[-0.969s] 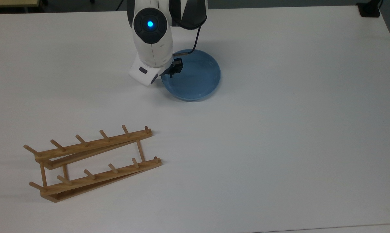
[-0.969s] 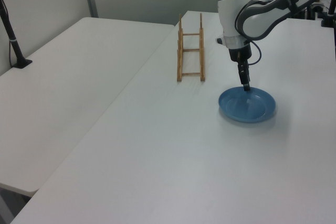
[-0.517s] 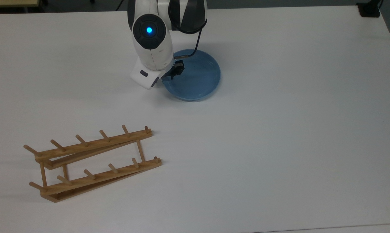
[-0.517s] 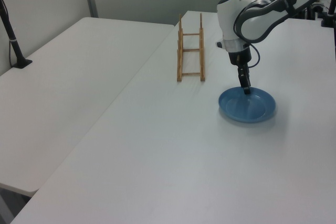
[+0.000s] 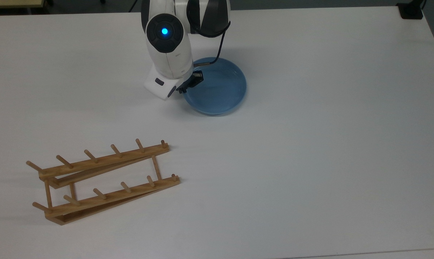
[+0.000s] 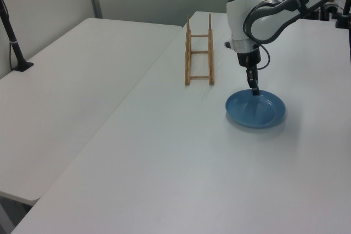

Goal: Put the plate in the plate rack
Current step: 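Lift the plate by its rim and tilt it upright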

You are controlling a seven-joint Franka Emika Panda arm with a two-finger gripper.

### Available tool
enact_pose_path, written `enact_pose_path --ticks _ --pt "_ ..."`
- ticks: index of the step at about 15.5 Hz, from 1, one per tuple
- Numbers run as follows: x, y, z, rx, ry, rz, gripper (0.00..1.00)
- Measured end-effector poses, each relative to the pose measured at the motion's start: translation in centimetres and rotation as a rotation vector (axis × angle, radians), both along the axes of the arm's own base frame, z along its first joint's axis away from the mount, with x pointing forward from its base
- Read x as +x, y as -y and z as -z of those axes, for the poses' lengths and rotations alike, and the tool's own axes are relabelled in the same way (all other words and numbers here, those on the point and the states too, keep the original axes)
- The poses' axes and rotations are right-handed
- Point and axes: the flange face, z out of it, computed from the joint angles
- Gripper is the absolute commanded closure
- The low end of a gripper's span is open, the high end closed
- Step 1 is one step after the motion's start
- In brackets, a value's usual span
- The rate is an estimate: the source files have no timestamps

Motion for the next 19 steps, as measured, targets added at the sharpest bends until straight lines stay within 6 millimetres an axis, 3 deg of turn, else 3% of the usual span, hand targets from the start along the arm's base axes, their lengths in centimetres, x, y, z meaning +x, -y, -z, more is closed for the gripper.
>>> enact_pose_path --ticks 2,4,13,17,19 --pt "0.4 0.1 -0.8 0.0 0.024 0.002 1.0" --pt "1.0 0.5 -3.1 0.0 0.069 0.005 1.0" --pt "2.5 4.5 -18.0 -0.015 0.352 0.014 1.0" --pt "4.2 5.8 -25.5 -0.051 0.578 0.019 1.0" --pt "4.3 6.1 -28.1 -0.102 0.675 0.011 1.0"
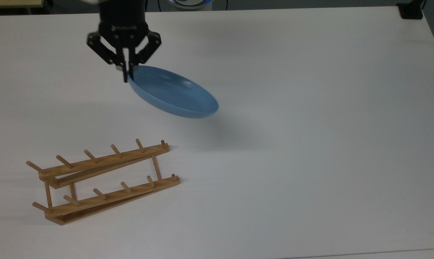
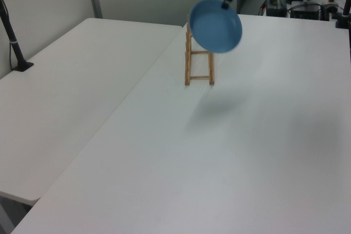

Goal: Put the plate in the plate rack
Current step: 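Lift the plate by its rim and tilt it upright, then carry the upright plate over the wooden rack and lower it between pegs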

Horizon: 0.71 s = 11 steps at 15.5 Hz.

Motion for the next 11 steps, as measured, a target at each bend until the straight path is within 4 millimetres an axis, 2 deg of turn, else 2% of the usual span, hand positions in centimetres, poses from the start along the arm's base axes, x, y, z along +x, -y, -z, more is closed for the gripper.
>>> enact_pose_path --ticks 3,7,10,11 --pt "0.3 0.2 -1.6 -0.083 0.117 0.067 1.0" --pt "0.9 0.6 -1.7 -0.215 0.268 0.136 1.0" --pt "0.8 2.8 -1.6 -0.261 0.368 0.202 1.0" --pt "0.6 4.4 -1.4 -0.28 0.405 0.239 1.0"
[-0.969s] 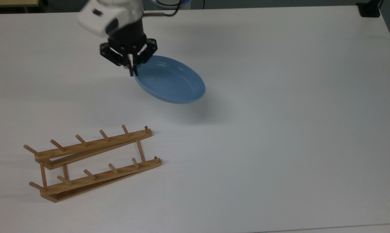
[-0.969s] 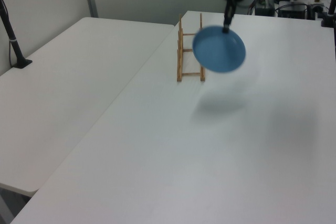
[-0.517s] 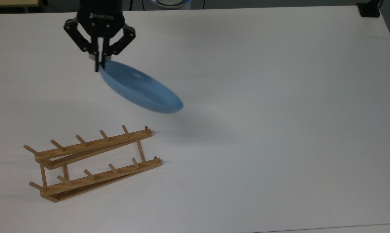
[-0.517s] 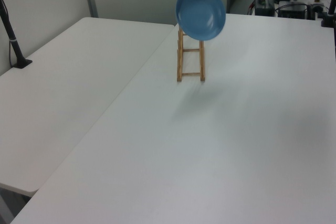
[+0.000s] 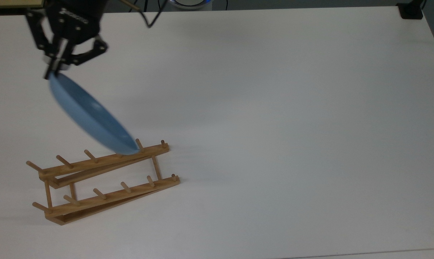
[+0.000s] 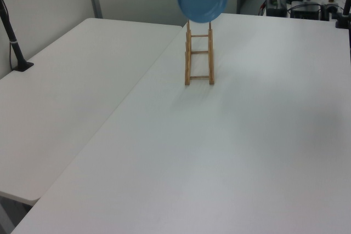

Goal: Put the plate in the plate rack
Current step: 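Carry the upright plate over the wooden rack and lower it between pegs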

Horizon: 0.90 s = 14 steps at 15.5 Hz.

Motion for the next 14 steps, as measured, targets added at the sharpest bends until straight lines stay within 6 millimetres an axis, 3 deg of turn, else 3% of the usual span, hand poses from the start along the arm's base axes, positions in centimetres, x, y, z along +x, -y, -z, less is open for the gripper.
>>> enact_pose_path --ticks 6,14 --pt "-1.3 6.0 0.5 -0.108 0.145 0.097 1.0" --pt "-0.2 5.0 5.5 -0.051 0.255 0.199 1.0"
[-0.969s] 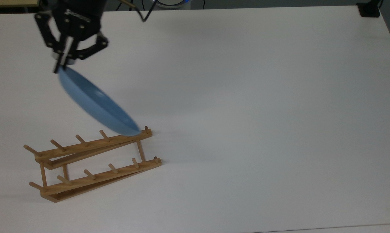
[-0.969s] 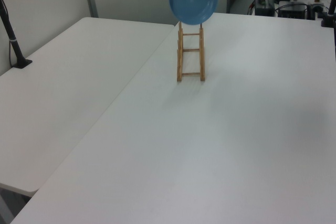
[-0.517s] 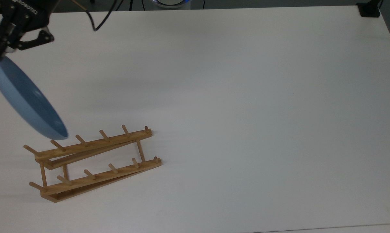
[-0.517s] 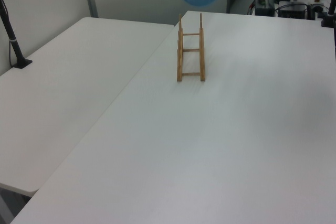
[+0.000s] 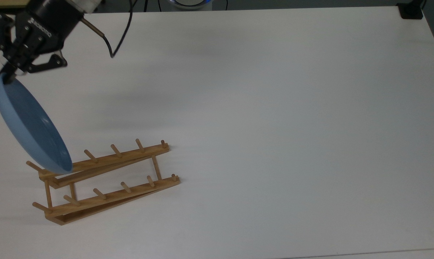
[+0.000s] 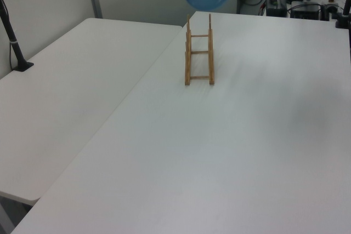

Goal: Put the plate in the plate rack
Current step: 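Carry the upright plate over the wooden rack and lower it between pegs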

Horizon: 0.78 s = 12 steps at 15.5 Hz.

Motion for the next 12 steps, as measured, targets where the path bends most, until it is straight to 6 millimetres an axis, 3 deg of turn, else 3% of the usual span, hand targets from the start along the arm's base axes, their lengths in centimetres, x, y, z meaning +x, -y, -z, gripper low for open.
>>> enact_pose_path --ticks 8,12 --pt "2.6 -3.3 6.6 0.082 -0.027 0.058 1.0" --pt "3.5 -3.4 7.2 0.121 0.015 0.088 1.0"
